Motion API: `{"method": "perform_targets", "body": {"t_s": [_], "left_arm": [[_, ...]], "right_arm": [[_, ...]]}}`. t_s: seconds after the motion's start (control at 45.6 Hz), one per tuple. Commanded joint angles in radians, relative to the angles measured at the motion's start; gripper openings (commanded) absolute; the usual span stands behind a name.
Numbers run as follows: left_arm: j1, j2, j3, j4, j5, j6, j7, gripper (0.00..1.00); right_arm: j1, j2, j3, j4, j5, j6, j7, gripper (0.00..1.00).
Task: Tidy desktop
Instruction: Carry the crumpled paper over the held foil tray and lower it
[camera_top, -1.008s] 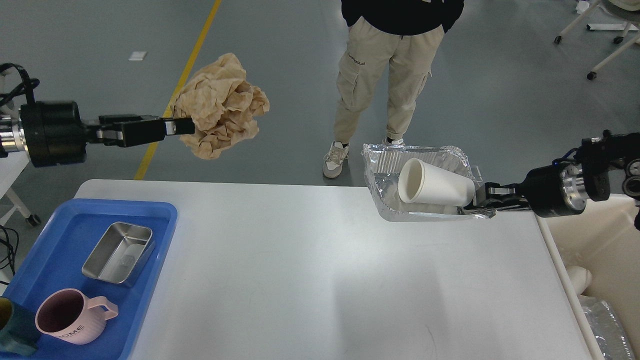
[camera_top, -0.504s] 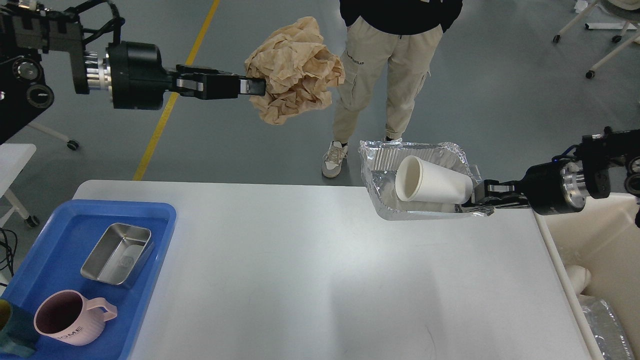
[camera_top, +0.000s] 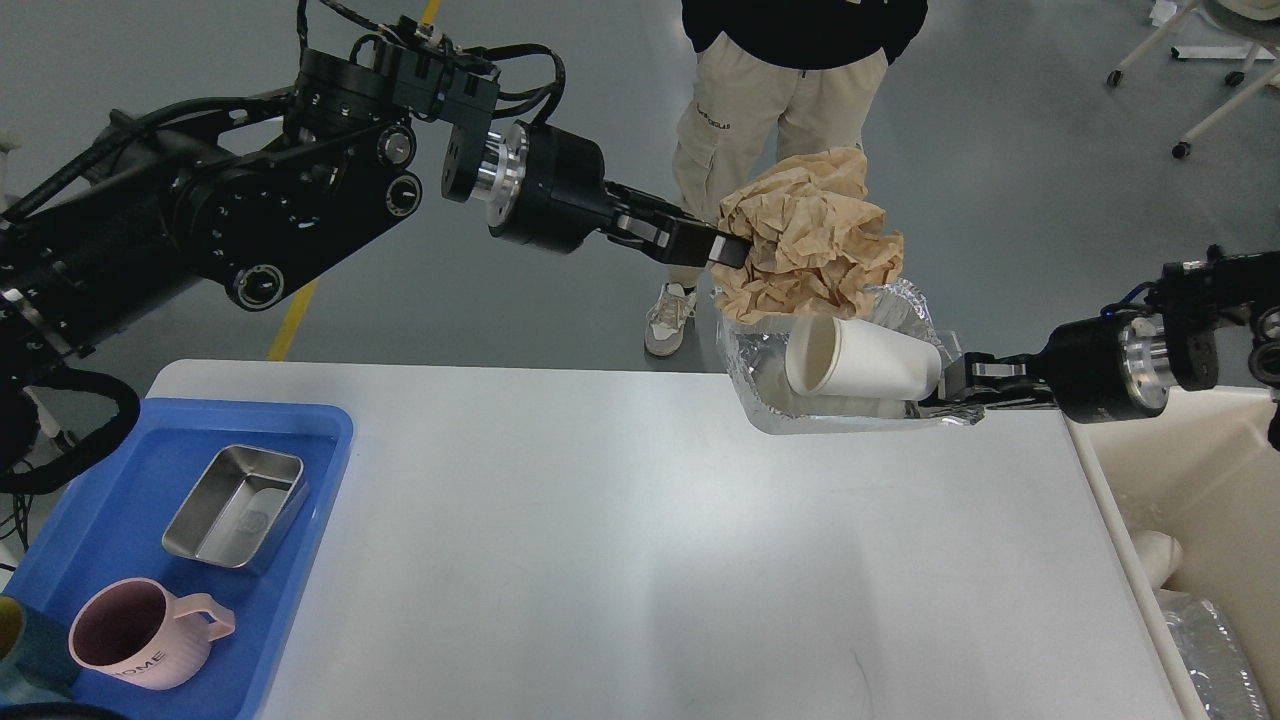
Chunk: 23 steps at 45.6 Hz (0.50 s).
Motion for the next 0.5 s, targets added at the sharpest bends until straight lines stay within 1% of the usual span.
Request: {"method": "perform_targets", "body": {"t_s": [0.0,0.044,0.088,0.131,0.197,0.263,0.285,0.307,0.351,0.482], "left_arm": [[-0.009,-0.038,0.016,0.033,-0.001,0.002,0.0,0.17],[-0.009,-0.051,0.016,0.044,-0.001,0.004,0.003,0.19],[-0.006,-0.064,0.016,0.056,-0.001,0.01,0.011,0.23],[-0.006,-0.073,0.016,0.068,-0.003,0.012,0.026,0.32],[0.0,-0.081,0.016,0.082,-0.011,0.012,0.067,0.56],[0.008,-0.09,0.014,0.096,-0.027,0.015,0.127,0.83],[0.008,-0.094,0.014,0.099,-0.031,0.016,0.139,0.89],[0.008,-0.1,0.014,0.102,-0.037,0.016,0.15,0.92],[0.011,-0.113,0.014,0.105,-0.049,0.016,0.164,0.93],[0.029,-0.117,0.014,0.113,-0.063,0.016,0.169,0.95]], "right_arm": [[-0.001,-0.005,0.002,0.0,0.0,0.0,0.001,0.0],[-0.001,-0.005,0.003,0.001,0.0,0.0,0.001,0.0],[-0.001,-0.005,0.005,0.001,0.0,0.0,0.001,0.0],[-0.001,-0.005,0.008,0.001,0.0,0.0,0.001,0.0],[-0.001,-0.005,0.009,0.001,0.0,0.0,0.001,0.0],[0.001,-0.005,0.009,0.003,0.0,0.0,0.001,0.0],[0.001,-0.005,0.011,0.003,0.0,0.0,0.001,0.0],[0.001,-0.006,0.011,0.004,0.0,0.0,0.001,0.0],[-0.001,-0.009,0.011,0.009,0.0,0.0,0.001,0.0],[0.001,-0.015,0.015,0.011,0.002,0.0,0.001,0.0]]}}
